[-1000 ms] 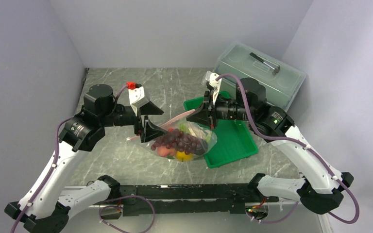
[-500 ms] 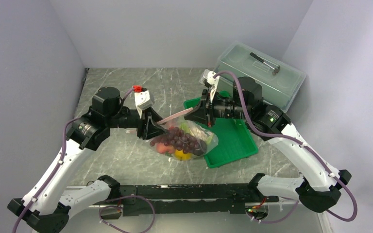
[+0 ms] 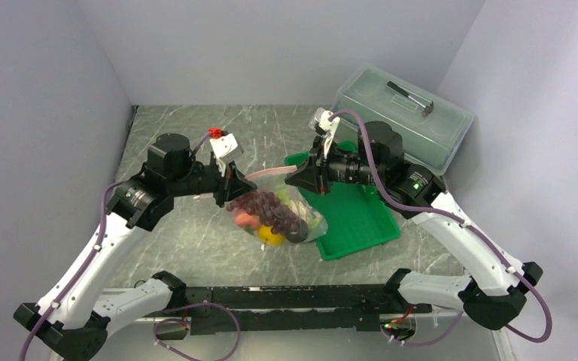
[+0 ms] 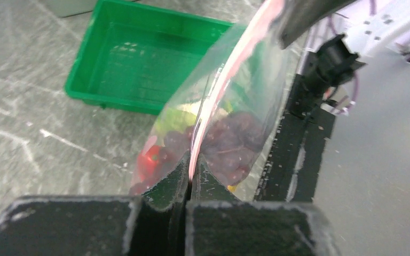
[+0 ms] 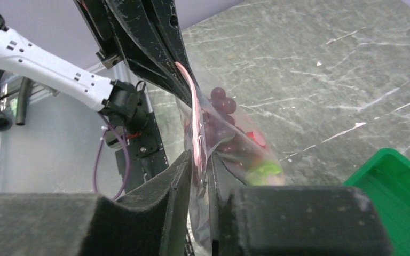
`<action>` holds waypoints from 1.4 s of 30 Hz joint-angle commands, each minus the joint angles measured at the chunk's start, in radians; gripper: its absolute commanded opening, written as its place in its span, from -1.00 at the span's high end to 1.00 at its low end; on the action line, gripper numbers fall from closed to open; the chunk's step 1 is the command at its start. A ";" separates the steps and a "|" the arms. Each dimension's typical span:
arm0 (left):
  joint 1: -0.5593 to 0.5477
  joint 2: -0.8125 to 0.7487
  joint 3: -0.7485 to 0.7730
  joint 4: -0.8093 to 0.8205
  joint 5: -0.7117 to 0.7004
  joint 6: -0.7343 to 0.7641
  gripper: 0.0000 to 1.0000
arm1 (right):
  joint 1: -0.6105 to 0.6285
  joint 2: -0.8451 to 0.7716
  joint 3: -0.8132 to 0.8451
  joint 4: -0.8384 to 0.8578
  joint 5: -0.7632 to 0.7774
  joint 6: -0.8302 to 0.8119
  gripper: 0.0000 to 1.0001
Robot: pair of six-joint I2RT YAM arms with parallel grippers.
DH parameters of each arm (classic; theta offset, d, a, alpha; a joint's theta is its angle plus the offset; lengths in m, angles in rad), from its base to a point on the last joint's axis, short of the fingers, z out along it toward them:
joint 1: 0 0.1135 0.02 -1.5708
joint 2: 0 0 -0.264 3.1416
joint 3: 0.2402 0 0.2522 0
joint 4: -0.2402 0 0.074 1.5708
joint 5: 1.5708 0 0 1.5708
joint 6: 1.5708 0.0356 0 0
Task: Place the food in the zip-top bag and seal the zipper
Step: Place the zipper food storage bag at the center of the board.
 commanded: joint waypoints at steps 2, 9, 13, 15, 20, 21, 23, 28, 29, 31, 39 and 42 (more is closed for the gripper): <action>-0.001 -0.015 0.014 0.094 -0.251 -0.013 1.00 | -0.002 -0.062 0.022 0.055 0.172 0.015 0.26; -0.001 -0.037 0.013 0.163 -0.496 -0.007 1.00 | -0.008 -0.111 0.013 0.009 0.358 0.015 -0.18; 0.000 -0.001 0.037 0.176 -0.656 0.015 1.00 | -0.011 -0.136 -0.031 0.023 0.395 0.023 -0.20; -0.001 0.026 0.038 0.196 -0.751 0.034 1.00 | -0.011 -0.152 -0.054 0.034 0.402 0.027 -0.21; -0.001 0.100 0.011 0.293 -0.909 0.129 1.00 | -0.017 -0.181 -0.088 0.030 0.422 0.036 -0.24; -0.001 0.117 0.007 0.315 -0.933 0.154 1.00 | -0.018 -0.188 -0.094 0.031 0.421 0.037 -0.24; 0.000 0.148 -0.003 0.361 -0.964 0.211 1.00 | -0.019 -0.204 -0.110 0.035 0.420 0.040 -0.25; 0.001 0.218 -0.019 0.488 -1.061 0.378 1.00 | -0.024 -0.231 -0.139 0.034 0.431 0.038 -0.28; 0.001 0.238 -0.012 0.499 -1.074 0.409 1.00 | -0.024 -0.236 -0.141 0.032 0.428 0.039 -0.28; 0.001 0.277 0.007 0.501 -1.096 0.449 1.00 | -0.024 -0.239 -0.143 0.029 0.422 0.038 -0.29; -0.002 0.295 -0.027 0.421 -0.994 0.231 1.00 | -0.027 -0.266 -0.164 0.032 0.422 0.023 -0.32; -0.008 0.289 -0.050 0.372 -0.921 0.133 1.00 | -0.028 -0.277 -0.173 0.038 0.427 0.021 -0.36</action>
